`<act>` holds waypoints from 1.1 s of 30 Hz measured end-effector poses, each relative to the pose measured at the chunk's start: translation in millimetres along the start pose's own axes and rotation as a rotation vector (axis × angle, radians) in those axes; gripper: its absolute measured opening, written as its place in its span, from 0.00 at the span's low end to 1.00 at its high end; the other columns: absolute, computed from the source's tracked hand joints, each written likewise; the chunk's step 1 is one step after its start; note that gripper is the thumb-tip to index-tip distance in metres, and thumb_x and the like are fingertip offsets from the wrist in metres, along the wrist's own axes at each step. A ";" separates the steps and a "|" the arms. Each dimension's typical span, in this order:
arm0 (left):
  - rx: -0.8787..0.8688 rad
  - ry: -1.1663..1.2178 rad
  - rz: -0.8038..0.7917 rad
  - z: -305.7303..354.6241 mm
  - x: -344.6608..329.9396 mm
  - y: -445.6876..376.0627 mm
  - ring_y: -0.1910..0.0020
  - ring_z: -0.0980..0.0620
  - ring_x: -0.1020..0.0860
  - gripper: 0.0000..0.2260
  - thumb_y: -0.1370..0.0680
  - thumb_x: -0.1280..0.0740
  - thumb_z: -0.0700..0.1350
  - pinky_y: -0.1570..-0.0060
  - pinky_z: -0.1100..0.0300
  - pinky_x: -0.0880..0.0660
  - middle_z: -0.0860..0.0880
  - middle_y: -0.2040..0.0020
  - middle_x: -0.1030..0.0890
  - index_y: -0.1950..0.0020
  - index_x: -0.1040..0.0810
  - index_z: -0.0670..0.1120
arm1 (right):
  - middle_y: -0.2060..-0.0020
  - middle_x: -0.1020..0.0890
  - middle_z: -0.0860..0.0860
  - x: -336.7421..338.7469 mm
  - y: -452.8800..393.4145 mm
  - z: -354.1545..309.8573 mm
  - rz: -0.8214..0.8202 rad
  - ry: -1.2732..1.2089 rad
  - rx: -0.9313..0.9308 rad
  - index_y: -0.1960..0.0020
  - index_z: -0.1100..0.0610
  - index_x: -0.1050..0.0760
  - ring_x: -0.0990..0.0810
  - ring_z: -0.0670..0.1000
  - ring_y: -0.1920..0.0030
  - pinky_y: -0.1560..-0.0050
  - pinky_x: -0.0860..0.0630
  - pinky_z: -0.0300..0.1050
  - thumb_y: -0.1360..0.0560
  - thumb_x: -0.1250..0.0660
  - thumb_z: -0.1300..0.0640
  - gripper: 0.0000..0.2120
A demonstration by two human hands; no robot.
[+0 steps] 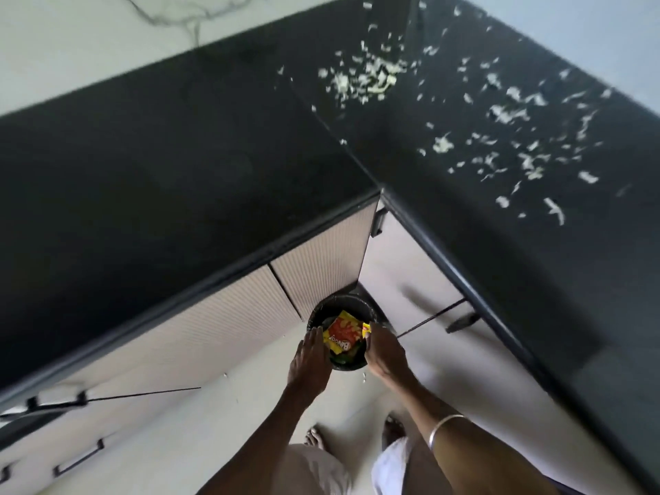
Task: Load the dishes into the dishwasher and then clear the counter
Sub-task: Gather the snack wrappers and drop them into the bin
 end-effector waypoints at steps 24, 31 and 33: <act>-0.305 0.022 0.207 140.2 224.8 80.3 0.21 0.49 0.48 0.23 0.15 0.54 0.50 0.24 0.55 0.47 0.47 0.20 0.46 0.20 0.49 0.45 | 0.34 0.25 0.54 254.1 124.0 -135.3 0.404 -0.071 0.262 0.28 0.57 0.34 0.25 0.54 0.35 0.39 0.24 0.48 0.19 0.41 0.58 0.20; -0.363 0.081 0.261 145.9 262.7 53.8 0.21 0.52 0.49 0.23 0.14 0.54 0.50 0.24 0.59 0.51 0.48 0.20 0.45 0.20 0.48 0.46 | 0.41 0.22 0.55 284.2 109.9 -141.8 0.486 -0.075 0.234 0.29 0.56 0.33 0.21 0.52 0.43 0.48 0.23 0.43 0.19 0.40 0.60 0.18; -0.367 0.097 0.274 147.7 273.1 39.8 0.21 0.52 0.50 0.23 0.14 0.54 0.50 0.24 0.59 0.52 0.48 0.20 0.45 0.20 0.47 0.46 | 0.39 0.23 0.54 291.4 100.2 -144.1 0.510 -0.087 0.242 0.29 0.55 0.33 0.21 0.50 0.43 0.48 0.22 0.40 0.19 0.40 0.59 0.18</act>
Point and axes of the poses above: each hand's wrist, its own y-axis away from the middle knuckle, its own x-axis out of the back of the hand, z = x × y, the point moved 9 cm from there along -y, towards the middle knuckle
